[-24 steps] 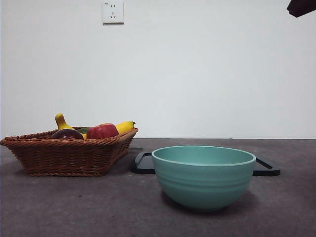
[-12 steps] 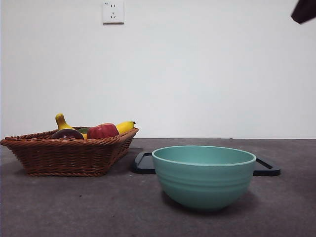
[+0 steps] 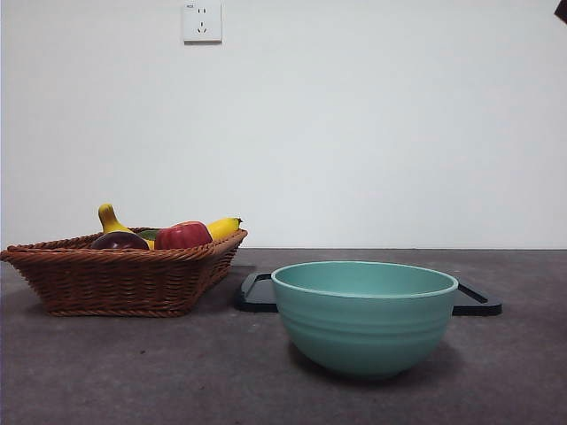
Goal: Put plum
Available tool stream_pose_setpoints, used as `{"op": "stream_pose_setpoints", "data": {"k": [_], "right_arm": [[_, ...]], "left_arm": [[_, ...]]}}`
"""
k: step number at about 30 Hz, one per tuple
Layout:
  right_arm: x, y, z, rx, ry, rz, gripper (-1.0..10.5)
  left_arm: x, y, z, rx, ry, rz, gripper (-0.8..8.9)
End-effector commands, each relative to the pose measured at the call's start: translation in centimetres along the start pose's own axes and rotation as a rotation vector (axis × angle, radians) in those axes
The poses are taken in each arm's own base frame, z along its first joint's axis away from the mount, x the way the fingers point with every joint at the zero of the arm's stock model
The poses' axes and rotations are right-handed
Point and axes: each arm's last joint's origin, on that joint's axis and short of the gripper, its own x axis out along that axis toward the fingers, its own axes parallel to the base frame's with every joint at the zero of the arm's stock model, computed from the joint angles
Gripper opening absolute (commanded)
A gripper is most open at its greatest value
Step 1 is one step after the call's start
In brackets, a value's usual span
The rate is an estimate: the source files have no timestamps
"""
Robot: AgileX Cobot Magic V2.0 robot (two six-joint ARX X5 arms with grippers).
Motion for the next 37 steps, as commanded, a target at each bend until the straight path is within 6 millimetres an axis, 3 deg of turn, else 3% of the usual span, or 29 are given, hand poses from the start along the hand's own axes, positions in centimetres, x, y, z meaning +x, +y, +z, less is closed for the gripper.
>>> {"op": "stream_pose_setpoints", "data": {"k": [1, 9, 17, 21, 26, 37], "right_arm": [[-0.9, -0.5, 0.8, -0.057, -0.108, -0.050, 0.1], [-4.1, -1.8, 1.8, -0.115, -0.405, -0.252, 0.1], [-5.3, -2.7, -0.1, -0.184, -0.530, -0.446, 0.1], [-4.0, -3.5, -1.9, -0.180, -0.618, -0.492, 0.1], [-0.9, -5.1, -5.1, -0.169, -0.686, -0.506, 0.1], [4.2, -7.4, -10.6, -0.052, -0.709, -0.471, 0.1]], "left_arm": [[0.2, 0.0, -0.7, -0.007, 0.025, 0.005, 0.07], [0.2, 0.0, -0.7, -0.007, 0.025, 0.005, 0.07], [0.2, 0.0, -0.7, -0.007, 0.025, 0.005, 0.07], [0.2, 0.0, -0.7, -0.007, 0.026, 0.005, 0.07], [0.2, 0.0, -0.7, -0.007, 0.025, 0.005, 0.07], [0.2, 0.0, -0.7, -0.007, 0.025, 0.005, 0.07]]}}
